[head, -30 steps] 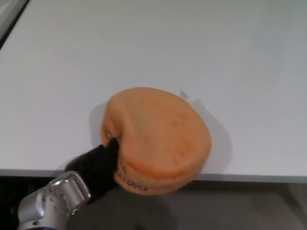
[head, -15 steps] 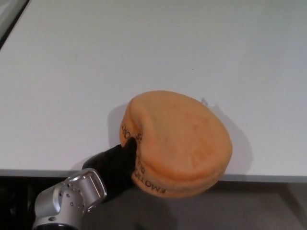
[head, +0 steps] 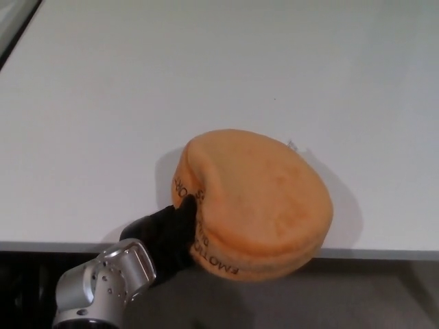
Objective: A soft plate is kept in the center of the table close to the robot and the robot uses its left hand to pick up the plate, turns it upside down and places it back on the table
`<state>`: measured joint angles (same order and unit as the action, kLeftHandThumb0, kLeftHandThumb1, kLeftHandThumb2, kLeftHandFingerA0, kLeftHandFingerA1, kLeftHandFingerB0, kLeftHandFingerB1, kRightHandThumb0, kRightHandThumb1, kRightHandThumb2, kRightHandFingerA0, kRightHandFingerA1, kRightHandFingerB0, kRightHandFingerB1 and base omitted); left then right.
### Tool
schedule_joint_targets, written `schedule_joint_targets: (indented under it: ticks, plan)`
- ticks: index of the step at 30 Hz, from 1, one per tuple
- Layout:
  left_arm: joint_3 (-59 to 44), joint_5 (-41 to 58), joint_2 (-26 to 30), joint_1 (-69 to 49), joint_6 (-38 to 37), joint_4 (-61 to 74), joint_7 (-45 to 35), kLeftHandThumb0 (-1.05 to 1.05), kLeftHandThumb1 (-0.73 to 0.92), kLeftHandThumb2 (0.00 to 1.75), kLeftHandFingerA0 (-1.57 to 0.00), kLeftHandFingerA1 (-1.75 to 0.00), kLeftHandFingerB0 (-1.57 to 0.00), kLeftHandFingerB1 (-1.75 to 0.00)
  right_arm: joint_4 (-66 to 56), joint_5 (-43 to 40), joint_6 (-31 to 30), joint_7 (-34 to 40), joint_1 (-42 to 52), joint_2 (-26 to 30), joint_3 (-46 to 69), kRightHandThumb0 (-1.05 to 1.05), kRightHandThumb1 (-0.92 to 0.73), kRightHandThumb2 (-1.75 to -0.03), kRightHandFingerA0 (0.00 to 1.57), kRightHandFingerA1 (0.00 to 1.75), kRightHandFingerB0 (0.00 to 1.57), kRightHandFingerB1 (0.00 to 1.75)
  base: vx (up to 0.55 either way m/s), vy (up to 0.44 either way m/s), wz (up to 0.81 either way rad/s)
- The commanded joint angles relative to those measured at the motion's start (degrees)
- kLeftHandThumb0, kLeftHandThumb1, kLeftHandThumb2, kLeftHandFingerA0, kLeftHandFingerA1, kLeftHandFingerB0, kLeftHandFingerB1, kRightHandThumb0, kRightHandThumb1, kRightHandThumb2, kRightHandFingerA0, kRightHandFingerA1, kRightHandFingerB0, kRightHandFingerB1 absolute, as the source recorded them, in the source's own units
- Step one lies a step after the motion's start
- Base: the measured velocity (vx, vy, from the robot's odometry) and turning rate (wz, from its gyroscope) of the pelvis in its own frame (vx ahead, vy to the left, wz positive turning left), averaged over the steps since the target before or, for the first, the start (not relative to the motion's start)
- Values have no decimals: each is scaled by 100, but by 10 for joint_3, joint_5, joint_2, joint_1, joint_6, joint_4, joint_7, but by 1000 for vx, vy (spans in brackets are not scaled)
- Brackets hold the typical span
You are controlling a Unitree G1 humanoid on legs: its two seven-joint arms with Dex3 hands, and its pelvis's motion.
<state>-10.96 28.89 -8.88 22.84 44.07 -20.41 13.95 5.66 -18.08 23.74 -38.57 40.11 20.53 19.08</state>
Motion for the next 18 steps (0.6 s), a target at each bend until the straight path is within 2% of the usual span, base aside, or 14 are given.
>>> schedule_joint_targets:
  ticks: [1, 2, 5, 6, 7, 8, 10, 12, 13, 14, 15, 16, 17, 18]
  plan:
    - [-6, -40, 7, 9, -3, 16, 41, -43, 74, 63, -99, -175, -71, -170, 7, 1, 1, -1, -1, 7, 4, -77, -70, -105, 26, 53, 5, 38, 0, 0, 0]
    - [-4, -45, 6, 9, -5, 20, 44, -43, 74, 63, -99, -175, -72, -169, -7, -5, -8, -1, 5, 7, 5, -78, -87, -67, 35, 45, 15, 25, 0, 0, 0]
    - [2, -55, 6, 10, -7, 23, 46, -44, 76, 62, -97, -175, -72, -170, -21, -5, -22, 4, 11, 8, 5, -80, -87, -67, 35, 45, 15, 26, 0, 0, 0]
    - [3, -58, 5, 9, -14, 24, 45, -43, 77, 63, -97, -175, -74, -170, -18, -3, -13, 3, 10, 7, 6, -79, -88, -68, 35, 45, 15, 25, 0, 0, 0]
    - [2, -61, 3, 9, -19, 23, 49, -44, 77, 63, -94, -175, -76, -166, -15, -2, -10, 1, 9, 7, 6, -80, -71, -105, 26, 52, 6, 37, 0, 0, 0]
    - [1, -62, 2, 9, -20, 23, 52, -44, 77, 63, -94, -175, -76, -166, -14, -3, -11, 0, 8, 8, 6, -80, -71, -105, 26, 52, 6, 37, 0, 0, 0]
    - [-13, -60, -7, 11, -39, 17, 62, -46, 75, 66, -74, -168, -72, -153, -5, -2, -6, -3, 3, 8, 6, -80, -72, -105, 26, 53, 6, 35, 0, 0, 0]
    - [-15, -63, -8, 11, -49, 15, 60, -51, 74, 67, -69, -162, -70, -150, -10, 2, -3, -1, 5, 9, 6, -80, -73, -106, 26, 53, 7, 34, 0, 0, 0]
    - [-20, -62, -9, 11, -52, 14, 60, -57, 76, 67, -57, -156, -59, -140, -11, 1, -4, -2, 6, 9, 6, -80, -73, -105, 26, 53, 6, 35, 0, 0, 0]
    - [-27, -59, -11, 11, -53, 14, 61, -57, 76, 67, -57, -156, -59, -140, -12, 0, -6, -2, 6, 9, 5, -80, -73, -105, 26, 53, 6, 35, 0, 0, 0]
    - [-10, -74, 3, 11, -44, 15, 47, -70, 84, 66, -52, -117, -51, -111, 4, -6, -5, -8, 0, 7, 5, -79, -71, -104, 26, 52, 6, 36, 0, 0, 0]
    - [-6, -77, 8, 11, -44, 15, 38, -72, 86, 66, -49, -108, -47, -76, 3, -8, -8, -8, -2, 7, 5, -78, -70, -104, 25, 52, 6, 38, 0, 0, 0]
    - [-2, -77, 12, 11, -45, 15, 29, -72, 86, 66, -49, -108, -47, -76, 0, -10, -11, -7, -2, 7, 5, -78, -70, -104, 25, 52, 6, 38, 0, 0, 0]
    - [-3, -69, 16, 2, -44, 28, 12, -77, 86, 65, -35, -67, -22, -39, 3, -4, -3, -3, -2, 6, 6, -80, -87, -67, 37, 44, 16, 25, 0, 0, 0]
